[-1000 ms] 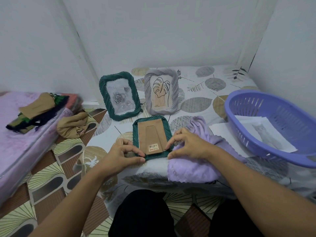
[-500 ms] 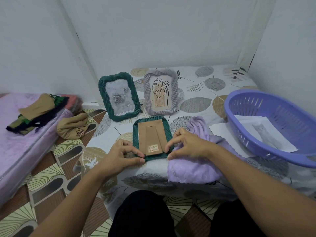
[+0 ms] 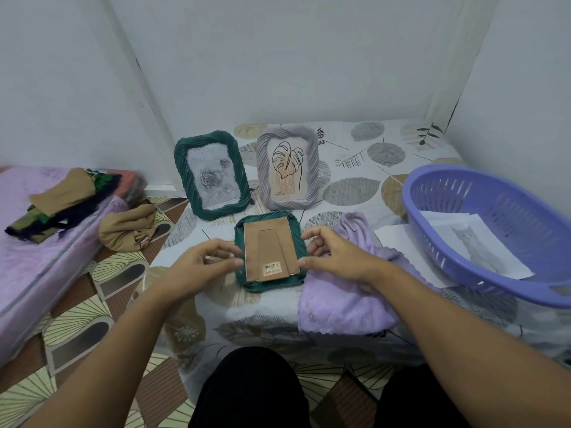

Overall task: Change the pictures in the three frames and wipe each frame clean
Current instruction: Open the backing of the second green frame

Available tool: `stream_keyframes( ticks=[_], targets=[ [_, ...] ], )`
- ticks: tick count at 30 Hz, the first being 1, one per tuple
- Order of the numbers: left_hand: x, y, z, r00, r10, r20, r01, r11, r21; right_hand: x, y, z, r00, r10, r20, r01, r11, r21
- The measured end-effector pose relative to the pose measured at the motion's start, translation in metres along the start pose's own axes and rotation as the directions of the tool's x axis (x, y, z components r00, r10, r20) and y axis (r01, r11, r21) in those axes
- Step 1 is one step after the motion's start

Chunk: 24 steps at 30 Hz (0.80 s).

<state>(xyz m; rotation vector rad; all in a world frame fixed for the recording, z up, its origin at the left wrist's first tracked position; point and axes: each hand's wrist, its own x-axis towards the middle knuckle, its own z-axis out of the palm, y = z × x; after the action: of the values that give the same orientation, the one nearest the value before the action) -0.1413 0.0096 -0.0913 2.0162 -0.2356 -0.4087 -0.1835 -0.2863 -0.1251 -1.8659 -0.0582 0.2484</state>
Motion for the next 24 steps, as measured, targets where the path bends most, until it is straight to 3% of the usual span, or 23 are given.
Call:
stream_keyframes(
  ticks=[2,4,14,17,20,22,24],
  targets=[
    [0.013,-0.006,0.001,0.969,0.017,-0.248,0.019,0.989,0.145,0.003,0.001,0.001,1.000,0.015,-0.010,-0.014,0.998,0.060],
    [0.025,-0.011,0.007,0.920,0.074,-0.386,0.014,0.976,0.219,0.005,0.002,0.002,0.999,0.031,-0.013,-0.030,0.994,0.103],
    [0.040,-0.040,0.023,0.843,0.246,-0.478,-0.053,0.923,0.382,0.005,-0.005,0.009,0.990,0.051,-0.128,-0.046,0.998,0.040],
    [0.041,-0.040,0.023,0.843,0.246,-0.479,-0.041,0.916,0.399,0.013,-0.008,0.016,0.967,-0.015,-0.256,-0.010,0.995,-0.096],
    [0.040,-0.040,0.024,0.842,0.245,-0.481,-0.037,0.915,0.401,0.026,-0.021,0.030,0.901,-0.174,-0.398,0.050,0.952,-0.303],
    [0.040,-0.039,0.023,0.840,0.245,-0.485,-0.035,0.915,0.401,0.032,-0.037,0.043,0.906,-0.213,-0.365,0.042,0.905,-0.423],
    [0.041,-0.040,0.024,0.839,0.243,-0.486,-0.032,0.916,0.401,0.038,-0.049,0.057,0.943,-0.158,-0.292,-0.026,0.842,-0.539]
  ],
)
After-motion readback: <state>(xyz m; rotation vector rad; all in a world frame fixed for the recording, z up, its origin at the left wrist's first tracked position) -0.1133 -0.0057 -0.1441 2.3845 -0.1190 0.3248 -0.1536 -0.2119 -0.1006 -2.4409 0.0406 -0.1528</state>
